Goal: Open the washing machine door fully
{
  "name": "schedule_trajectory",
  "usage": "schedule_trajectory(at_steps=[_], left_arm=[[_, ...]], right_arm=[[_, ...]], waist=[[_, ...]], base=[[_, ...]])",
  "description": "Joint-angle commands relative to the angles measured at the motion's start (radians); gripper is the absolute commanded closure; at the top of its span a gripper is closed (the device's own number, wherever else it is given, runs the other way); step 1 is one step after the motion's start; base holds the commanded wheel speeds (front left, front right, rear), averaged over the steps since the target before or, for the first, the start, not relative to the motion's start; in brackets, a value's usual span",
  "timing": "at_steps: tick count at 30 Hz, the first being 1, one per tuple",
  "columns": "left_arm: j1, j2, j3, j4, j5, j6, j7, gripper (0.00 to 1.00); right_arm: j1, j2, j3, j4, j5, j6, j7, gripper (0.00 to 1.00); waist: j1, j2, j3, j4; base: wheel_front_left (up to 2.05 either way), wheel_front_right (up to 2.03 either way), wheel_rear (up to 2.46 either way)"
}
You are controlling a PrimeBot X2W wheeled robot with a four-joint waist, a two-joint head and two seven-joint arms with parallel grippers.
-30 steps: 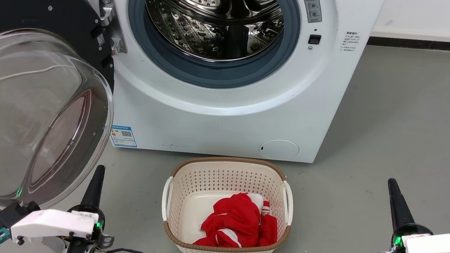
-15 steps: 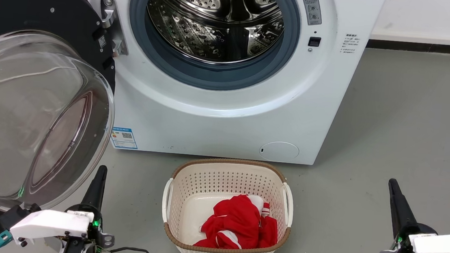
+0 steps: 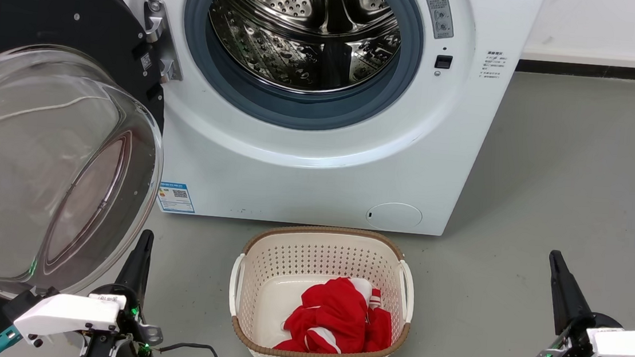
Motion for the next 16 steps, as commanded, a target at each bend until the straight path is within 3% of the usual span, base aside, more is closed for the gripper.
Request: schedule_trajectory(at_steps=[1, 16], left_arm=[[-0.01, 0.003, 0.004, 0.003, -0.018, -0.005, 0.008, 1.0], [-0.014, 0.003, 0.005, 0.011, -0.081, -0.007, 0.023, 1.0]], right_arm=[[-0.016, 0.001, -0.003, 0.003, 0.019, 0.0, 0.006, 1.0], [-0.02, 0.005, -0.012, 0.012, 0.077, 0.0, 0.024, 1.0]], waist=[[0.0, 0.0, -0.001, 0.0], [0.0, 0.0, -0.006, 0.001]], base=[[0.0, 0.0, 0.0], [0.0, 0.0, 0.0]])
